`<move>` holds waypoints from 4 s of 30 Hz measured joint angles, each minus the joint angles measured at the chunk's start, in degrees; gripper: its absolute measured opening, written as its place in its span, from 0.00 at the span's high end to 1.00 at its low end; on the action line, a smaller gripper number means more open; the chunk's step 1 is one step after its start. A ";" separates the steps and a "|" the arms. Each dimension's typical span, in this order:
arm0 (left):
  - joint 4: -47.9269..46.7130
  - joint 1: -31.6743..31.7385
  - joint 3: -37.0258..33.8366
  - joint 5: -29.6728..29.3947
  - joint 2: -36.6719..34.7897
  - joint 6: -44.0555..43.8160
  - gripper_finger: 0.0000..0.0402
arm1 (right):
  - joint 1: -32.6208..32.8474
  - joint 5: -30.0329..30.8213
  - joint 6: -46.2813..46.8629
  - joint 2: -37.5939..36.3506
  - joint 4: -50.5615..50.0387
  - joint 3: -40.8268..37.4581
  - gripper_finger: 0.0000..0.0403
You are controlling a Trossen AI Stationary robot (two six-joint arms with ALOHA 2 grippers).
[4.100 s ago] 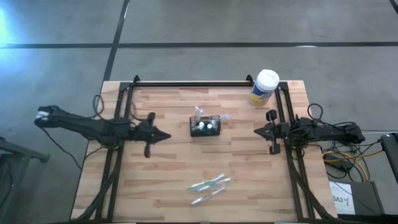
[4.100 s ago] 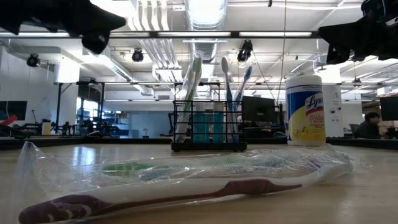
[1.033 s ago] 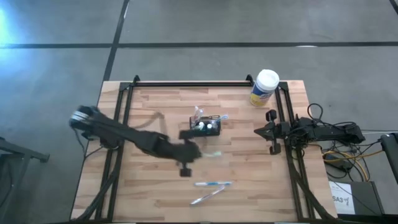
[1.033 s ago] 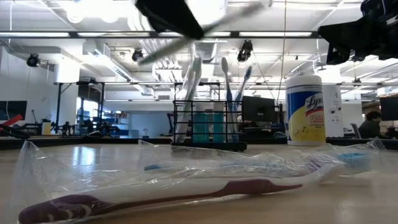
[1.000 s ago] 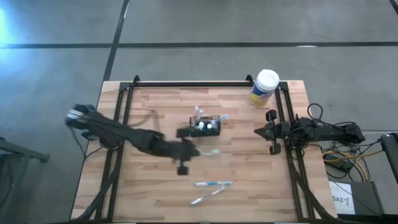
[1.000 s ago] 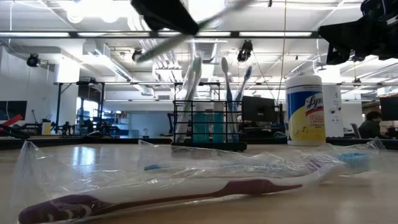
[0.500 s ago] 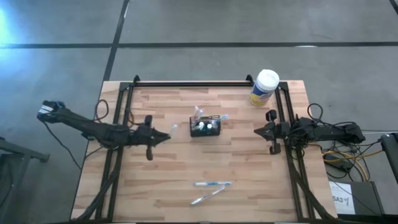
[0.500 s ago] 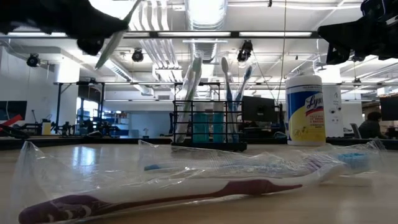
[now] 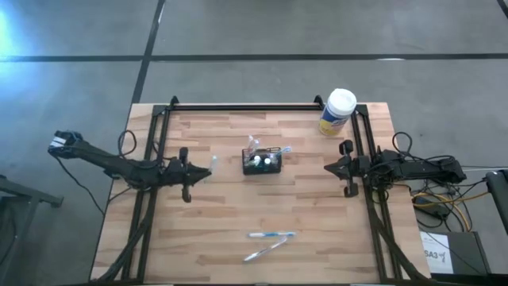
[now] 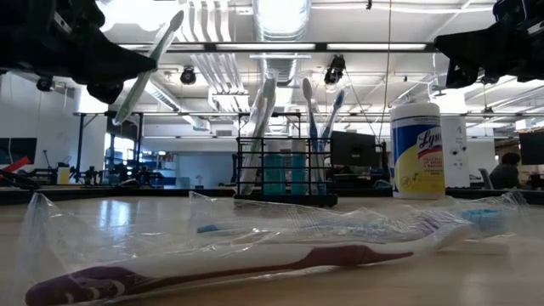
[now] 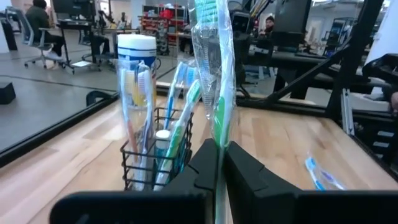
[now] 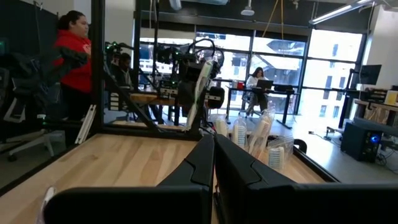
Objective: Pick & Place toothbrushing station
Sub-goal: Put the green toothbrush in the wire organizer
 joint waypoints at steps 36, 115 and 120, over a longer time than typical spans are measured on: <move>3.63 8.88 49.54 18.19 51.40 22.02 0.96 | 0.00 -0.20 7.29 0.29 1.76 0.01 0.76; -5.52 17.73 79.82 26.14 81.22 15.88 0.92 | 0.37 -0.23 4.28 43.53 43.63 3.57 0.86; -7.47 17.73 79.82 26.89 81.15 14.37 0.86 | 0.37 -0.32 3.93 43.43 43.24 3.40 0.87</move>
